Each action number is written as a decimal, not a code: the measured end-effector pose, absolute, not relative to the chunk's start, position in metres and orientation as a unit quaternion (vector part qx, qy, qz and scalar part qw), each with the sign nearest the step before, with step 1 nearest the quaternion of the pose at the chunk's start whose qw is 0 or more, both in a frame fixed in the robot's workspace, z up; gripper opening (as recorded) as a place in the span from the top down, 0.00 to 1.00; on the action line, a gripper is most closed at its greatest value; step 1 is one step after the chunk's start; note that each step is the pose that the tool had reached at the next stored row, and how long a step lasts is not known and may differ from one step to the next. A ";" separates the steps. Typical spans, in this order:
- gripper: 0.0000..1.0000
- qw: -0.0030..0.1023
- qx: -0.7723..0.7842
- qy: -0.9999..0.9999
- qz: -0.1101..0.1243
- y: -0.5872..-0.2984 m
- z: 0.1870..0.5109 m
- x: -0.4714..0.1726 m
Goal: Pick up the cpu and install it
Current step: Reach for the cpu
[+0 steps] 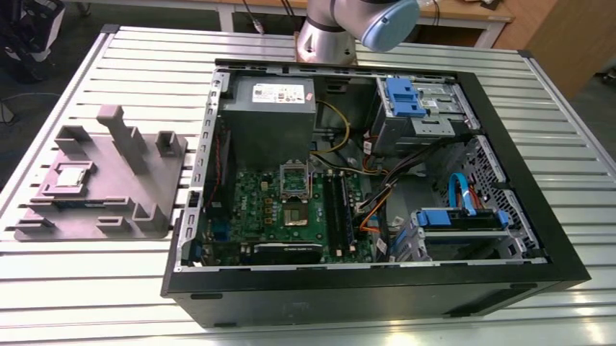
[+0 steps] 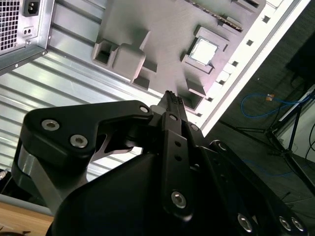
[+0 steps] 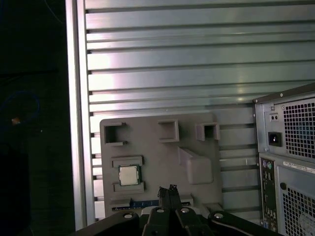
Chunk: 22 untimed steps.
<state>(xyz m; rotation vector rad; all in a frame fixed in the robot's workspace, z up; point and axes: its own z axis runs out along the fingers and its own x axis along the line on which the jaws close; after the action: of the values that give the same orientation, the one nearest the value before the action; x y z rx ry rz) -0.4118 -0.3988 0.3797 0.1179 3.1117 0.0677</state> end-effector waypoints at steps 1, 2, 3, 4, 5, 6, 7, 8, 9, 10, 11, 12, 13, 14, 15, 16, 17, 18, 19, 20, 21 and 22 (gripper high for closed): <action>0.90 0.013 0.038 0.999 0.022 -0.399 0.380 -0.412; 0.90 0.013 0.038 0.999 0.022 -0.399 0.380 -0.412; 0.90 0.013 0.038 0.999 0.022 -0.399 0.380 -0.412; 0.90 0.014 0.038 0.999 0.022 -0.399 0.379 -0.412; 0.90 0.013 0.038 0.999 0.022 -0.399 0.379 -0.413; 0.90 0.013 0.038 0.999 0.022 -0.399 0.379 -0.414; 0.90 0.013 0.038 0.999 0.022 -0.399 0.378 -0.415; 0.90 0.013 0.038 0.999 0.022 -0.399 0.377 -0.416; 0.90 0.014 0.038 0.999 0.022 -0.399 0.376 -0.417; 0.90 0.014 0.038 0.999 0.022 -0.399 0.375 -0.418; 0.90 0.013 0.038 0.999 0.022 -0.399 0.373 -0.420; 0.90 0.013 0.038 0.999 0.022 -0.399 0.372 -0.421; 0.90 0.013 0.038 0.999 0.022 -0.399 0.371 -0.423; 0.90 0.013 0.038 0.999 0.022 -0.399 0.369 -0.424; 0.90 0.013 0.038 0.999 0.022 -0.399 0.368 -0.426; 0.90 0.013 0.038 0.999 0.022 -0.399 0.366 -0.427; 0.90 0.013 0.038 0.999 0.022 -0.399 0.365 -0.429; 0.90 0.013 0.038 0.999 0.022 -0.399 0.363 -0.430; 0.90 0.013 0.038 0.999 0.022 -0.399 0.362 -0.432; 0.90 0.013 0.038 0.999 0.022 -0.399 0.360 -0.433; 0.90 0.012 0.038 0.999 0.022 -0.399 0.358 -0.435; 0.90 0.012 0.038 0.999 0.022 -0.399 0.357 -0.436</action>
<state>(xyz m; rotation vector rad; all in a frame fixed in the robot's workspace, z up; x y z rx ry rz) -0.4359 -0.3989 0.3569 0.1181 3.1140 0.0676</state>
